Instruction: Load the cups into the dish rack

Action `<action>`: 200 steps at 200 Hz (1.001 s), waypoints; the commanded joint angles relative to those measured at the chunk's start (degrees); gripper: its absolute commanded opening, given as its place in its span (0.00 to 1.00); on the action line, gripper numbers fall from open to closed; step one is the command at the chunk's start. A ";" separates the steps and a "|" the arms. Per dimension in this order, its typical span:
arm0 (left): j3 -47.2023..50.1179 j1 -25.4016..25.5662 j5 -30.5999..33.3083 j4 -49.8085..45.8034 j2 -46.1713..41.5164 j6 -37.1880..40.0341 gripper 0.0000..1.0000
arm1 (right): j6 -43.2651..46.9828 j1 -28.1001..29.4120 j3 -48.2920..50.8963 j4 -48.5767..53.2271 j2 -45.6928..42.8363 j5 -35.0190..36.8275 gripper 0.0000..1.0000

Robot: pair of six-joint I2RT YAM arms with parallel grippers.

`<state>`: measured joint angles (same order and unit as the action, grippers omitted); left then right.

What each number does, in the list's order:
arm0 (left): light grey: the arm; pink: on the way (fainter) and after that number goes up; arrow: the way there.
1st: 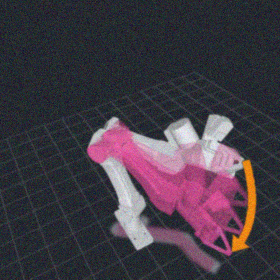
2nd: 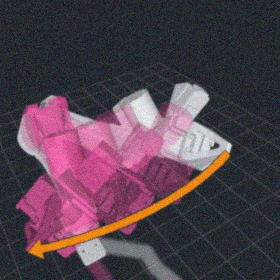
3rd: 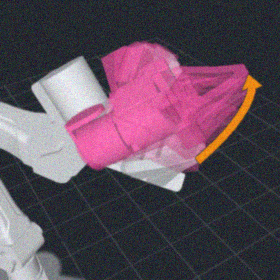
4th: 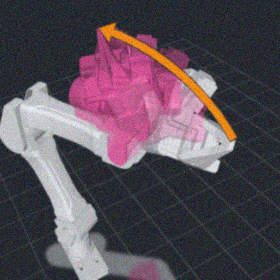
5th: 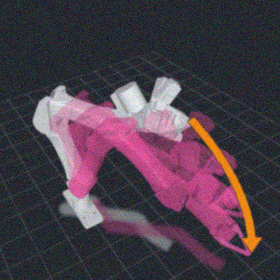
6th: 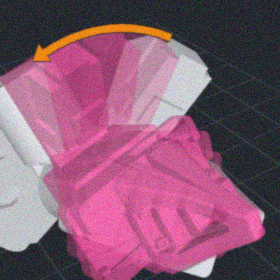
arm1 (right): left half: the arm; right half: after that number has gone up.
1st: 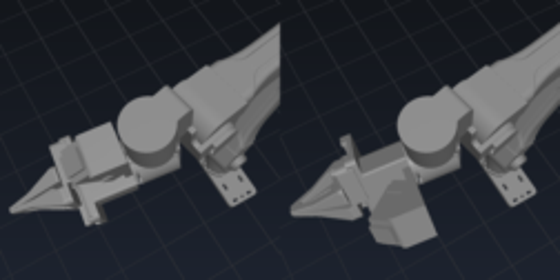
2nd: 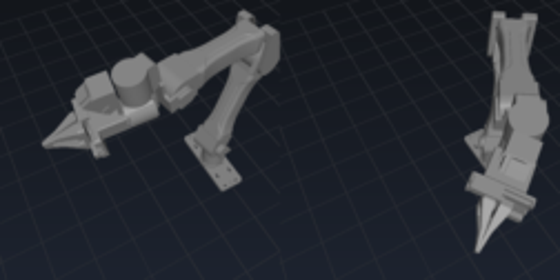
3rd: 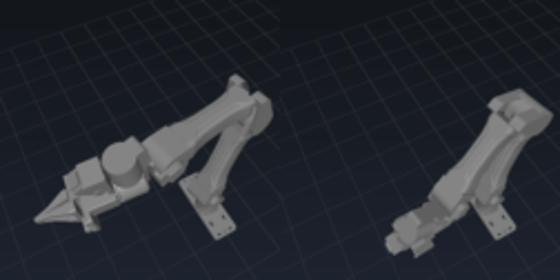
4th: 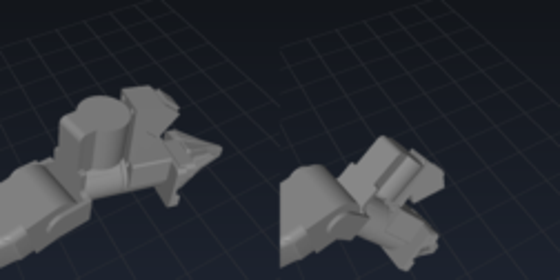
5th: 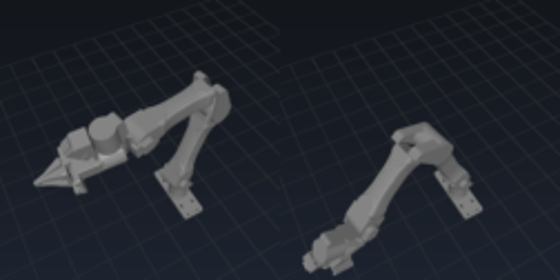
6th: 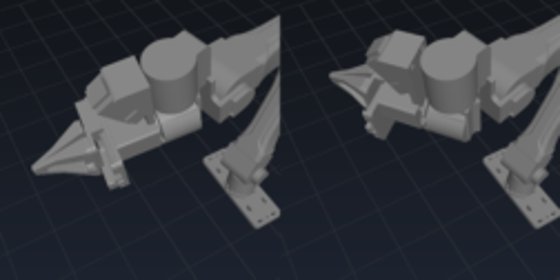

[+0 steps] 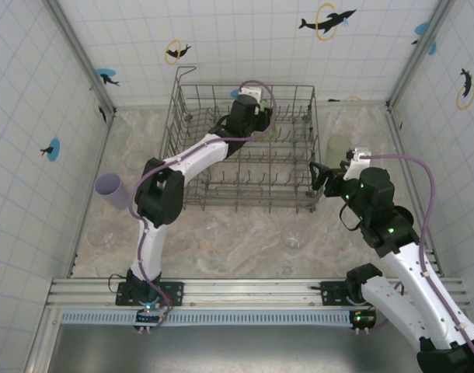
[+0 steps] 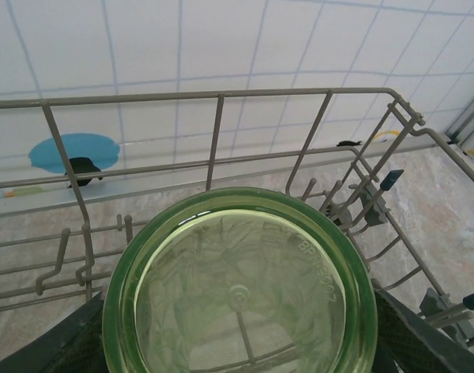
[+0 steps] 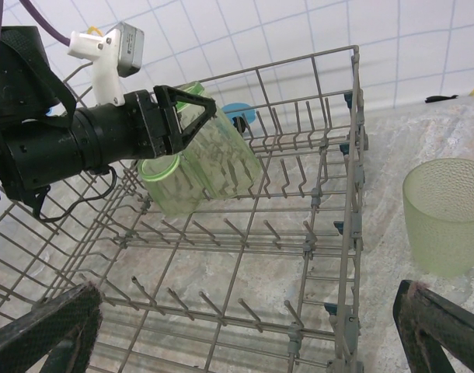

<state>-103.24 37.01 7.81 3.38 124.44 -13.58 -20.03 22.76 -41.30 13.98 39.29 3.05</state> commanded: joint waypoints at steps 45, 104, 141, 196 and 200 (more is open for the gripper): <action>-2.58 1.56 6.75 1.11 3.54 7.21 0.22 | 0.65 -0.51 1.36 -2.00 -0.75 0.81 0.99; -2.38 2.01 8.98 1.11 4.83 7.14 0.69 | 0.51 -0.60 1.48 -2.22 -0.75 0.54 1.00; -1.95 2.01 9.61 1.11 4.34 5.07 0.91 | 0.20 -0.55 1.30 -1.98 -1.06 0.51 0.99; -1.44 2.27 8.62 1.11 0.54 2.42 0.97 | -0.83 -0.62 0.96 -1.69 -1.49 0.05 1.00; -1.27 2.35 8.69 1.11 0.06 2.33 0.97 | -0.93 -0.62 0.91 -1.62 -1.45 -0.02 1.00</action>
<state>-104.20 39.29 15.94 4.32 128.05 -9.45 -20.23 22.44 -41.15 13.96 38.70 3.16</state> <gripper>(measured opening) 0.972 0.995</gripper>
